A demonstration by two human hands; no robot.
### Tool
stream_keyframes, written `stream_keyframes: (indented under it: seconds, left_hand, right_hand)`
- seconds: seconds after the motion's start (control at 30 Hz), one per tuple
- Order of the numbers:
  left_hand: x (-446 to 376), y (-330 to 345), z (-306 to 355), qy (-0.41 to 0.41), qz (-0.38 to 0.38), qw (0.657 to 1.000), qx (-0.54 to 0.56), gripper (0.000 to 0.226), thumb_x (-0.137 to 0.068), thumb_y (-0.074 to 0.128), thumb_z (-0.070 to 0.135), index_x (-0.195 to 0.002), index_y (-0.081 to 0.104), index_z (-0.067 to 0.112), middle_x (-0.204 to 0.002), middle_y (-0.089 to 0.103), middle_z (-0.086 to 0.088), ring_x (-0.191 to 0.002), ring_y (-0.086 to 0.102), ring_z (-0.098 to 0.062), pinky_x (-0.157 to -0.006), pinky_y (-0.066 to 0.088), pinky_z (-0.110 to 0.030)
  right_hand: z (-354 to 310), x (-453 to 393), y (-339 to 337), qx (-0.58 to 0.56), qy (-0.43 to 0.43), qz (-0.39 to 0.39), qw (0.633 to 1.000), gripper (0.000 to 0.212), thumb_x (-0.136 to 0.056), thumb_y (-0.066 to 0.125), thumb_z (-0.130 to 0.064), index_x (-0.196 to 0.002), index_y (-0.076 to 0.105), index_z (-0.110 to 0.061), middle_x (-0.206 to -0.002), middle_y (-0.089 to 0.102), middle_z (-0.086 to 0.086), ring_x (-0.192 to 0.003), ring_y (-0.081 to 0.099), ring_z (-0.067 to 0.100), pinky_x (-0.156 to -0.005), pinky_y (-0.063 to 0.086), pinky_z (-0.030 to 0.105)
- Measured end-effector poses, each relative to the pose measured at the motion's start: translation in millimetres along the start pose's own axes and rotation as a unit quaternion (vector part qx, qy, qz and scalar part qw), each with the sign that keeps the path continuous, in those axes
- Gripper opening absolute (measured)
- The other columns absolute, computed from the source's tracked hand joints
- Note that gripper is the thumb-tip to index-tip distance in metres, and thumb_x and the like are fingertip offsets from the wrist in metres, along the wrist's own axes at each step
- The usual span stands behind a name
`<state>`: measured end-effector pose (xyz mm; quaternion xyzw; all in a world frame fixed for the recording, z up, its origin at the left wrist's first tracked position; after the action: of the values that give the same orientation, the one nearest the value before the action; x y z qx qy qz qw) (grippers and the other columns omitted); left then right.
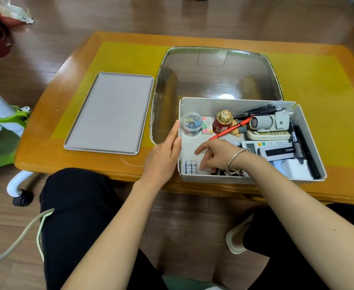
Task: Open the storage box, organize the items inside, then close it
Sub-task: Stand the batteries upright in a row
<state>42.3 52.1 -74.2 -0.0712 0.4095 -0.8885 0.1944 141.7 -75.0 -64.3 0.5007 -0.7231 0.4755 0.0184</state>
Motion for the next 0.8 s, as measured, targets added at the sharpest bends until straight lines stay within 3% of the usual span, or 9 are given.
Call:
stream_keyframes:
  seconds: [0.17,0.3,0.47,0.63,0.8]
  left_hand:
    - [-1.3,1.1,-2.9,0.006,0.005,1.000,0.003,0.052,-0.101,0.021,0.045,-0.151,0.006,0.039,-0.083,0.053,0.013,-0.068,0.053,-0.004,-0.051,0.038,-0.016]
    - [-0.9,2.1,-3.7,0.008,0.005,1.000,0.002,0.052,-0.101,0.021,0.046,-0.151,0.007,0.039,-0.077,0.052,0.014,-0.066,0.054,-0.005,-0.050,0.039,-0.017]
    - [-2.0,1.6,-3.9,0.005,0.002,1.000,-0.003,0.053,-0.101,0.021,0.045,-0.151,0.006,0.039,-0.084,0.056,0.011,-0.069,0.056,-0.007,-0.050,0.042,-0.018]
    - [0.0,0.8,-2.7,0.002,0.005,1.000,-0.011,0.053,-0.101,0.020,0.046,-0.152,0.007,0.039,-0.072,0.047,0.020,-0.063,0.052,-0.006,-0.046,0.031,-0.013]
    - [0.5,1.2,-2.5,-0.001,0.004,1.000,-0.011,0.052,-0.101,0.020,0.045,-0.151,0.006,0.039,-0.071,0.046,0.021,-0.063,0.053,-0.006,-0.046,0.033,-0.015]
  right_hand:
    - [14.3,10.5,-31.9,0.059,-0.042,0.124,0.990,0.026,-0.077,0.075,-0.015,-0.103,0.070,-0.018,-0.081,0.069,-0.005,-0.077,0.060,0.009,-0.078,0.048,0.026]
    - [17.3,14.6,-31.3,0.180,-0.073,0.077,0.978,0.025,-0.073,0.079,-0.023,-0.098,0.072,-0.023,-0.095,0.068,-0.005,-0.089,0.060,0.012,-0.082,0.048,0.027]
    - [14.5,5.2,-9.9,0.246,-0.060,-0.011,0.967,0.024,-0.071,0.077,-0.021,-0.094,0.071,-0.025,-0.093,0.062,-0.004,-0.084,0.057,0.014,-0.075,0.049,0.026]
    - [10.2,-1.1,-3.0,0.303,-0.055,-0.026,0.951,0.019,-0.072,0.064,-0.013,-0.069,0.058,-0.030,-0.077,0.056,-0.012,-0.076,0.057,0.015,-0.062,0.046,0.024]
    - [10.2,-2.2,-5.6,0.310,-0.054,-0.002,0.949,0.018,-0.073,0.066,-0.015,-0.075,0.058,-0.030,-0.077,0.057,-0.009,-0.077,0.057,0.016,-0.058,0.042,0.023]
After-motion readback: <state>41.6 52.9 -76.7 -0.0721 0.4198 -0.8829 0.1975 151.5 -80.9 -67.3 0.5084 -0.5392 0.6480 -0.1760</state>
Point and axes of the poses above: each hand's wrist, its own x-axis away from the middle knuckle, its own y-axis out of the palm, z = x × y, the point moved 4 cm from there along -x, towards the middle knuckle
